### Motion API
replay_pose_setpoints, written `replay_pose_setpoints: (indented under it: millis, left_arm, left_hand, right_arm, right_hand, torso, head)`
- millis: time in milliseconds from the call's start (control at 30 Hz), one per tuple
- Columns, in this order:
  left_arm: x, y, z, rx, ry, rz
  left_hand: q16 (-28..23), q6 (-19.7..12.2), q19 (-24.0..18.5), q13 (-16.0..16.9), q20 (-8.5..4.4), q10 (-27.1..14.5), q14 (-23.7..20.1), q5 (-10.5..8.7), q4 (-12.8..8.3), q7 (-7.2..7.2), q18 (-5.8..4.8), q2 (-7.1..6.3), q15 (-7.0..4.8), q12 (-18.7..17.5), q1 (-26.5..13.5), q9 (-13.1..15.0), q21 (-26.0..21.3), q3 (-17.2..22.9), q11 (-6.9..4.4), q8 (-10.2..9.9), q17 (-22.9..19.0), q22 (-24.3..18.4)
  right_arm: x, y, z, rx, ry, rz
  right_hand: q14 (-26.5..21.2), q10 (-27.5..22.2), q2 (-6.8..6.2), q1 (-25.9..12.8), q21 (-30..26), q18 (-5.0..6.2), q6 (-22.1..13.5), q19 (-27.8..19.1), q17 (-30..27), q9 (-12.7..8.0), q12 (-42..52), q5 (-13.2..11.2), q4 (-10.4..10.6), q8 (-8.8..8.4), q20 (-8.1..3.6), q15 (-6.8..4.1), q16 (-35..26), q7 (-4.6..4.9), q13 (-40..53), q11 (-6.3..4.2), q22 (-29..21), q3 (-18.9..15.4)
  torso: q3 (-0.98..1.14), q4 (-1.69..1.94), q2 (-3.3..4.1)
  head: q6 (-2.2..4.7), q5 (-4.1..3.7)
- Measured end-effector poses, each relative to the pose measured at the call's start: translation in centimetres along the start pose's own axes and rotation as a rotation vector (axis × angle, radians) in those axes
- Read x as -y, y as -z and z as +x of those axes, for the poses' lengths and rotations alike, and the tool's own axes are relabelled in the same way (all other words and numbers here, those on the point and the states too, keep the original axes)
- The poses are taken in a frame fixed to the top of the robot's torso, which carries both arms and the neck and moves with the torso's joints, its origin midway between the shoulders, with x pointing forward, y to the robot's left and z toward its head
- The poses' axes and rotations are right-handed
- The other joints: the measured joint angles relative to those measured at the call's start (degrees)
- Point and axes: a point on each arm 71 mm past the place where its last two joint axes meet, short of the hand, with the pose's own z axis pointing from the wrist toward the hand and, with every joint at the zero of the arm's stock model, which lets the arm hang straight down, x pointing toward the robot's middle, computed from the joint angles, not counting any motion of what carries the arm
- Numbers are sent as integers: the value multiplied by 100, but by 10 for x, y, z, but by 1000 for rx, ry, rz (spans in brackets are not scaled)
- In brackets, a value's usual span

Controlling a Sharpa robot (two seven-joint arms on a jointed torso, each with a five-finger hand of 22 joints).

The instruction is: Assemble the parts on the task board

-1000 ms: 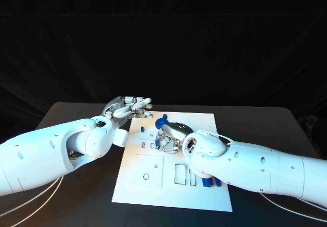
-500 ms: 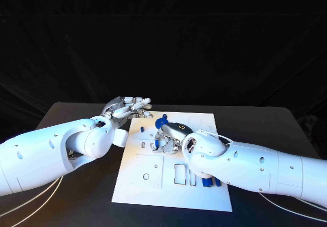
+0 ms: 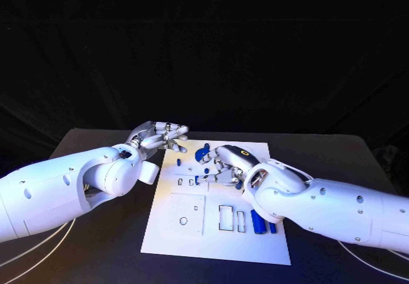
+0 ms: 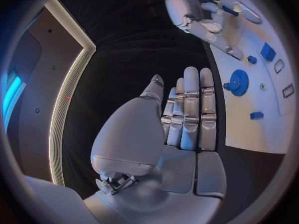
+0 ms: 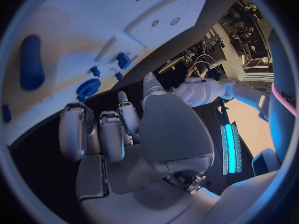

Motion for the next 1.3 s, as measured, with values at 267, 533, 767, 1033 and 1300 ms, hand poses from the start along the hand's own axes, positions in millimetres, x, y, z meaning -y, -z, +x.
replay_pose_setpoints:
  millis: [267,533,767,1033,1300]
  left_arm:
    - [-9,-3,-1,-125,-220,-96]
    - [-14,-17,15,-246,-581,-270]
    - [-21,-32,20,-238,-805,-453]
    - [-18,-49,29,-212,-950,-583]
    - [-17,-60,40,-215,-1038,-653]
  left_hand:
    - [4519,328,933,2086,-466,350,628,30,446,-295,-140,64,-262,2414,-829,321,2643,-466,-340,370,4772,2427]
    - [4969,419,1096,5149,-550,608,647,1,809,-526,-266,176,-424,5362,-1290,960,4243,-900,-452,1101,4833,4353]
    - [4969,112,1038,5470,-576,508,646,1,785,-523,-353,211,-425,5645,-1253,1515,4563,-1096,-499,1569,4833,4744]
    - [4969,9,999,5373,-577,427,646,1,788,-525,-353,259,-425,5552,-1205,1711,4563,-1142,-499,1706,4832,4730]
    - [4969,-71,979,5411,-557,427,646,1,821,-524,-352,256,-425,5552,-1207,1825,4629,-1224,-498,1786,4832,4796]
  right_arm:
    - [29,33,-63,60,-178,22]
    - [63,64,-95,86,-342,143]
    - [75,71,-101,95,-398,197]
    - [83,73,-104,104,-411,234]
    - [87,74,-105,108,-410,257]
  right_hand:
    - [-9,-147,179,179,-466,94,88,-268,-1,47,-159,345,-169,91,-63,-54,-227,-48,-188,-61,1,-7]
    - [11,-156,217,217,-556,93,107,-281,-1,67,-159,864,-280,150,-77,-74,-292,-68,-190,-70,4,-70]
    - [11,-156,217,217,-623,93,107,-289,-1,72,-159,931,-295,150,-85,-74,-324,-68,-191,-70,4,-85]
    - [11,-156,217,217,-623,92,107,-289,-2,71,-159,966,-293,150,-84,-74,-324,-68,-191,-70,3,-118]
    - [-10,-156,217,217,-645,92,107,-310,-2,77,-159,998,-293,173,-105,-95,-347,-68,-191,-70,2,-151]
  torso:
    - [11,-21,-132]
    - [31,-58,-288]
    - [54,-62,-372]
    - [68,-60,-402]
    - [71,-66,-398]
  head:
    - [-69,59]
    - [-169,151]
    - [-235,194]
    - [-285,233]
    - [-317,246]
